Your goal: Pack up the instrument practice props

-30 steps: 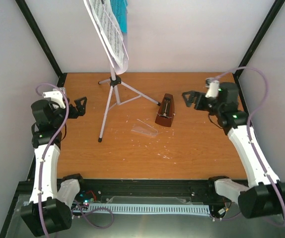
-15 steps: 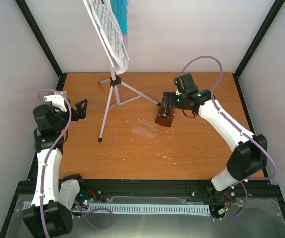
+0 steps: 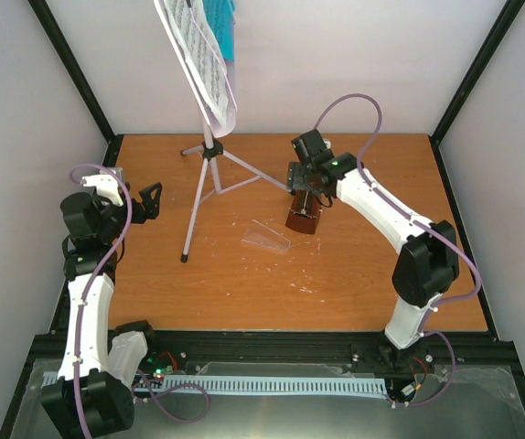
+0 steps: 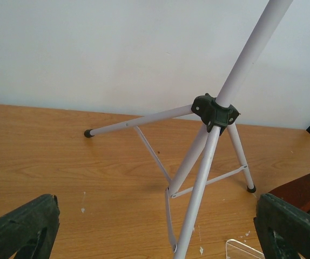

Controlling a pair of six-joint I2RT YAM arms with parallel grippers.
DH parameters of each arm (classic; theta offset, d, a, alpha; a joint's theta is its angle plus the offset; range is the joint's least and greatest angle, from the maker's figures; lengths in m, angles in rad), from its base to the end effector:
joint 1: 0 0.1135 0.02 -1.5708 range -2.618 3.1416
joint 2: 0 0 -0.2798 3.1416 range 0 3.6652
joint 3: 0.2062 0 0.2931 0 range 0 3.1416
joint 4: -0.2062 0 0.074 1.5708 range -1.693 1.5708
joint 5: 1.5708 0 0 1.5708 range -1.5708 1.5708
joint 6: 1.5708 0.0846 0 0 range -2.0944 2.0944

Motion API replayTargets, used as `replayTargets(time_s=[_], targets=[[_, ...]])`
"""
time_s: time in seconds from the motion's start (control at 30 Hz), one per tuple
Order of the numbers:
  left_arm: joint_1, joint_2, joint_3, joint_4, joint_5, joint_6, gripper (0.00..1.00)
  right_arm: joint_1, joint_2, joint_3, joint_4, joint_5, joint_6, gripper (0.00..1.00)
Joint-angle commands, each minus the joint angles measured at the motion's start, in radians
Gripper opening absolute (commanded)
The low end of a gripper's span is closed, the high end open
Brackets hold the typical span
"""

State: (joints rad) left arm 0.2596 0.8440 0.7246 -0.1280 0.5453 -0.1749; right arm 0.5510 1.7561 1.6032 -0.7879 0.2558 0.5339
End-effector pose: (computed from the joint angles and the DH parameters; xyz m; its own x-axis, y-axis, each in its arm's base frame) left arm 0.2702 0.0264 0.3122 -0.2795 -0.2281 -0.9327 0.2213 0.9299 -0.2938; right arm 0.3998 0.2205 0.2782 -0.7858 0.0950 -0.6112 0.0237 0.9920 0.1238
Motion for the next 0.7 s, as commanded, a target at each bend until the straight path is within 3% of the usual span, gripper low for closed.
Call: replayTargets(time_s=[0.0, 0.33, 0.67], targets=[[0.000, -0.004, 0.008, 0.013, -0.002, -0.008, 0.99, 0.023, 0.051, 0.046, -0.019, 0.094, 0.011, 0.80], [-0.002, 0.046, 0.016, -0.007, -0.004, -0.003, 0.98, 0.027, 0.068, 0.039, -0.001, 0.149, -0.057, 0.54], [-0.002, 0.057, 0.010, -0.012, -0.028, 0.012, 0.98, 0.032, -0.082, -0.129, 0.027, 0.037, -0.073, 0.52]])
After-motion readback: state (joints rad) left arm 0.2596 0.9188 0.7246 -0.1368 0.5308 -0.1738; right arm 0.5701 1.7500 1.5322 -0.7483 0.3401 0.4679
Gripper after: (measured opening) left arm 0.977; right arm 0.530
